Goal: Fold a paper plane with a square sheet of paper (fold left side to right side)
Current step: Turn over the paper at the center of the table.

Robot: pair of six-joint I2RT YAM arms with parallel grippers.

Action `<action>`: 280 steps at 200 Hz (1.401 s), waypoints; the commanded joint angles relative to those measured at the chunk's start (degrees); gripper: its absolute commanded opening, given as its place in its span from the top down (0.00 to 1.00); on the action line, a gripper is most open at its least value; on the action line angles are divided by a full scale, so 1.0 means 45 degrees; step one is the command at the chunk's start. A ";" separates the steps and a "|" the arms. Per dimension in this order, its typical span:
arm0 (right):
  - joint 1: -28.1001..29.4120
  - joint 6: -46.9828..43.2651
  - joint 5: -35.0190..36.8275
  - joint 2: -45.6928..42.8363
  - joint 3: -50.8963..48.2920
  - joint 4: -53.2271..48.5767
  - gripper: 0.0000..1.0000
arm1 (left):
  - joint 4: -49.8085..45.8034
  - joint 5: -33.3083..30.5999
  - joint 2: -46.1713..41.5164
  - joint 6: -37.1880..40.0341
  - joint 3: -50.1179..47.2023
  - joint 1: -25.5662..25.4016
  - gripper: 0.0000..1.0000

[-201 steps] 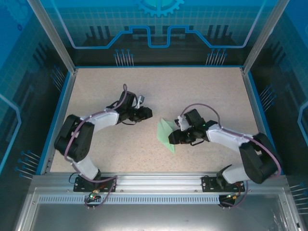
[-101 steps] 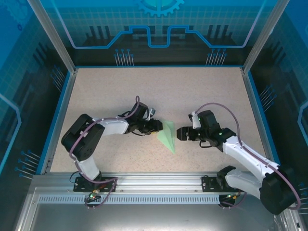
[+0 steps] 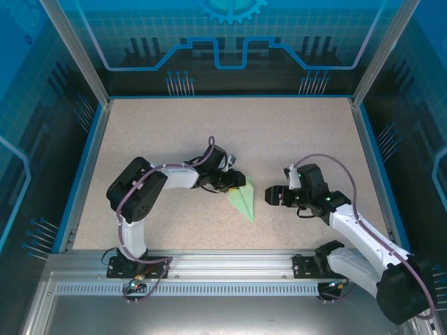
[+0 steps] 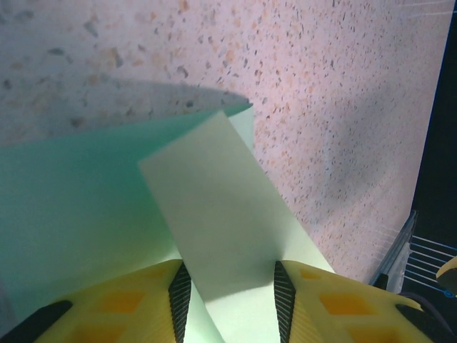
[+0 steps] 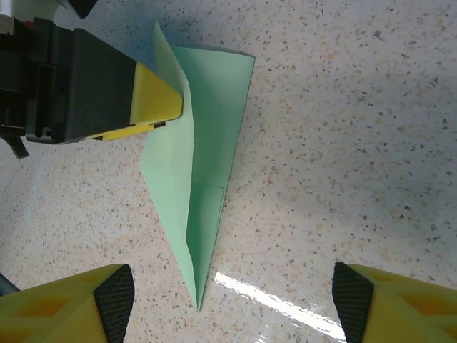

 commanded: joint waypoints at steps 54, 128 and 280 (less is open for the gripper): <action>-0.1521 0.0014 -0.4302 0.0266 -0.0391 0.1070 0.01 | 0.0129 0.0435 -0.0283 -0.0004 0.0409 -0.0085 0.86; -0.2970 0.3148 -0.9710 0.1379 -0.0960 0.6235 0.01 | -0.0104 0.0437 -0.4076 -0.0236 0.0455 0.0464 0.89; -0.0170 0.7912 -0.8649 0.2451 0.0090 1.2128 0.01 | 0.2348 0.1626 -0.5747 -0.2494 0.0303 0.0366 0.88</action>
